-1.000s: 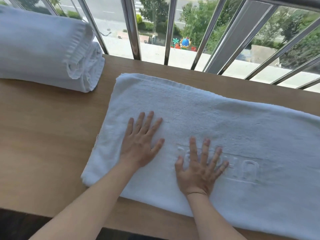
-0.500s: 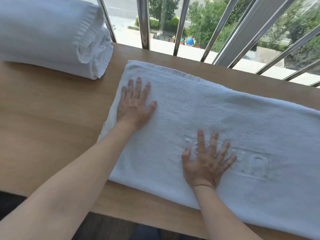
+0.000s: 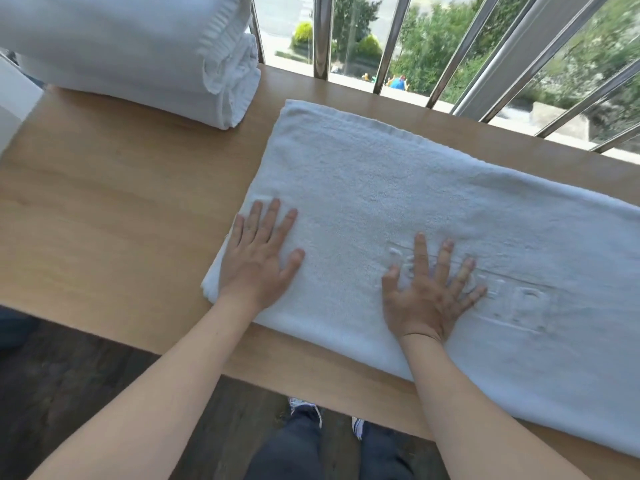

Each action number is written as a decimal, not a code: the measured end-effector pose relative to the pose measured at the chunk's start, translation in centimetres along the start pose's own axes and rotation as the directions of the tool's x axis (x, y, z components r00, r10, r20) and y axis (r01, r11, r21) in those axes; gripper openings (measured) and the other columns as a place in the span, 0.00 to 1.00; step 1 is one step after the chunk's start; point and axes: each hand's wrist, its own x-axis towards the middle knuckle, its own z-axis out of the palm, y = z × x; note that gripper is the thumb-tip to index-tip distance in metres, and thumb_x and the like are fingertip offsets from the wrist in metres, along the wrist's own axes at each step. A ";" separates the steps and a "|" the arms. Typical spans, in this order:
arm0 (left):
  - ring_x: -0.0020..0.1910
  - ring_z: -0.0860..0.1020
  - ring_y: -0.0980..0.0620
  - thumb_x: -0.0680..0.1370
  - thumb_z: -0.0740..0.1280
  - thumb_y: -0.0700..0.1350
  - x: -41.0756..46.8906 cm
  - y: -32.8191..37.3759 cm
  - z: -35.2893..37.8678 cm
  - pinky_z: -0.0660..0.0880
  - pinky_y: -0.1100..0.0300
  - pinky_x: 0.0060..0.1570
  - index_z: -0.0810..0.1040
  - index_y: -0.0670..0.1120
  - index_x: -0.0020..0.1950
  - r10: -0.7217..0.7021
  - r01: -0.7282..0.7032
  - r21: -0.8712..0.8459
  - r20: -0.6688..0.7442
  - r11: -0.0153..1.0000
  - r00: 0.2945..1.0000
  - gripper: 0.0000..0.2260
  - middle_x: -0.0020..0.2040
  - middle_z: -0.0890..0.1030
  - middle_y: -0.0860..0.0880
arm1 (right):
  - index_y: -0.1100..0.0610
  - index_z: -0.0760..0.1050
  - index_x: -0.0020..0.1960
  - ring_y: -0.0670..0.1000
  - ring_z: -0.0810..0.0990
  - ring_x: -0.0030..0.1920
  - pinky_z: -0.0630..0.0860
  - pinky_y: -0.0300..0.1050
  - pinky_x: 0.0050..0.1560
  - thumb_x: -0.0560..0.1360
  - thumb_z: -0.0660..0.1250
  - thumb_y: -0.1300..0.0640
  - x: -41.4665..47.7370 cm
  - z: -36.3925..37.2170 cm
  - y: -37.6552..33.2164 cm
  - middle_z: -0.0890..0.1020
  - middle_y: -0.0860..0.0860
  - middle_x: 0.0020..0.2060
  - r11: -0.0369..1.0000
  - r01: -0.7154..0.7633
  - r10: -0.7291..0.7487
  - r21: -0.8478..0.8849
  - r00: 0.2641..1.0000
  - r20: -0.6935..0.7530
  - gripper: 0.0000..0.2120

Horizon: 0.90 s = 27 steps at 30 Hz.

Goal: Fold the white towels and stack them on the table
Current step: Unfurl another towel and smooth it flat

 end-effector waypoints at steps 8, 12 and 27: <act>0.79 0.30 0.46 0.80 0.37 0.65 -3.1 9.9 2.1 0.34 0.45 0.77 0.36 0.54 0.82 0.232 -0.231 -0.026 0.053 0.973 0.971 0.32 0.81 0.34 0.50 | 0.38 0.33 0.79 0.62 0.30 0.78 0.32 0.72 0.72 0.82 0.43 0.39 -0.1 0.3 0.6 0.34 0.48 0.80 0.997 0.055 -0.048 -0.052 0.991 0.126 0.30; 0.79 0.30 0.46 0.80 0.35 0.62 -2.2 15.1 2.9 0.32 0.46 0.77 0.36 0.53 0.82 0.257 -0.255 -0.049 0.043 0.966 0.966 0.31 0.81 0.32 0.51 | 0.36 0.39 0.80 0.51 0.30 0.79 0.29 0.60 0.75 0.83 0.41 0.43 -0.2 -0.6 4.2 0.37 0.42 0.80 0.981 0.192 -0.195 0.037 0.969 0.153 0.26; 0.81 0.40 0.44 0.83 0.45 0.60 11.0 31.1 2.7 0.35 0.46 0.78 0.47 0.55 0.83 0.289 -0.289 -0.021 -0.021 0.957 0.957 0.28 0.83 0.44 0.51 | 0.36 0.39 0.80 0.47 0.36 0.80 0.35 0.55 0.78 0.79 0.35 0.34 6.8 -4.4 25.9 0.39 0.43 0.81 0.988 0.151 -0.151 0.004 0.988 0.029 0.29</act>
